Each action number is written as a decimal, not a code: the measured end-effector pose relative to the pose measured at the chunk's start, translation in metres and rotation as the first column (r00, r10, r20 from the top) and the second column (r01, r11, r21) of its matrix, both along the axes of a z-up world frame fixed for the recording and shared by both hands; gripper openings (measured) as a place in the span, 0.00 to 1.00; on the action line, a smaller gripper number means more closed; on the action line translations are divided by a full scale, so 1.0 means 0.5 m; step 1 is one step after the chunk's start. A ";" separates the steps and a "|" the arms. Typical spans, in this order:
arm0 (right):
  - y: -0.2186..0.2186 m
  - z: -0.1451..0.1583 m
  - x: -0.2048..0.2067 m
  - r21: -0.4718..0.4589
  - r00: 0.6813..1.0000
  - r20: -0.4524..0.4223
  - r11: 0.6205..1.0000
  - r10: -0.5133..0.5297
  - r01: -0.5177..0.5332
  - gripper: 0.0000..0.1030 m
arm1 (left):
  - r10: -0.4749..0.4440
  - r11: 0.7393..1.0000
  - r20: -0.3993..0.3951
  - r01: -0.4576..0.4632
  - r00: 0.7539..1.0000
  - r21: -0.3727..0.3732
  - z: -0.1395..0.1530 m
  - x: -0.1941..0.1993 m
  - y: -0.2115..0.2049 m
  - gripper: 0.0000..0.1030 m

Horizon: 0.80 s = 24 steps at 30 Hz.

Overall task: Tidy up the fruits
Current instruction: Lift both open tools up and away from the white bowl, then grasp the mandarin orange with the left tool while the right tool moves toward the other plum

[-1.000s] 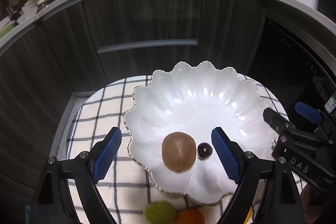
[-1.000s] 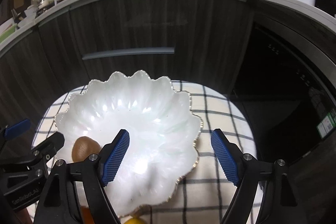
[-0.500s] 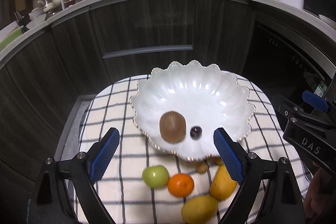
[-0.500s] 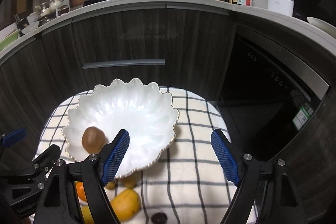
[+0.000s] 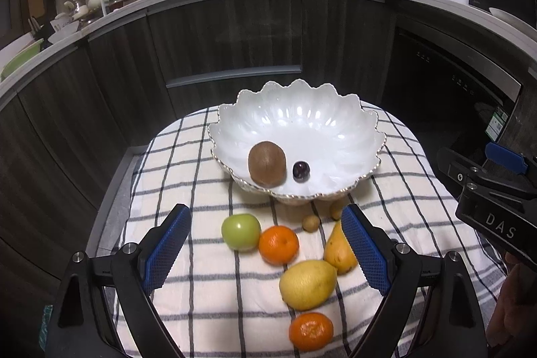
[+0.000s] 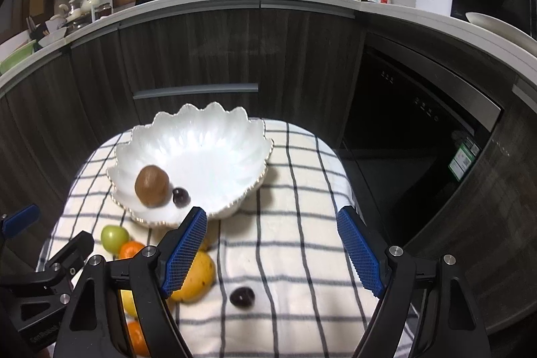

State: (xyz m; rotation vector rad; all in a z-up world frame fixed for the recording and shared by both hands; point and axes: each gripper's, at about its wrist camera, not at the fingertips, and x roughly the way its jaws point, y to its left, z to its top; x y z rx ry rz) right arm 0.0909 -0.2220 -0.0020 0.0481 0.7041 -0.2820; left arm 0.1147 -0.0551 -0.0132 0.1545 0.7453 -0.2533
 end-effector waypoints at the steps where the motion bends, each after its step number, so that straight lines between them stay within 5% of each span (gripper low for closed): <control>1: -0.001 -0.002 -0.006 0.003 1.000 -0.001 1.000 -0.001 0.001 0.78 | 0.000 1.000 0.002 0.000 1.000 -0.003 -0.001 -0.006 0.000 0.89; 21: -0.006 -0.100 -0.107 0.035 0.996 -0.088 0.999 -0.034 0.037 0.78 | 0.011 1.000 -0.079 -0.011 0.997 -0.004 -0.117 -0.097 -0.004 0.88; 24: -0.005 -0.119 -0.116 0.033 0.994 -0.103 0.999 -0.036 0.040 0.78 | 0.005 1.000 -0.104 -0.006 0.995 -0.004 -0.141 -0.103 -0.005 0.81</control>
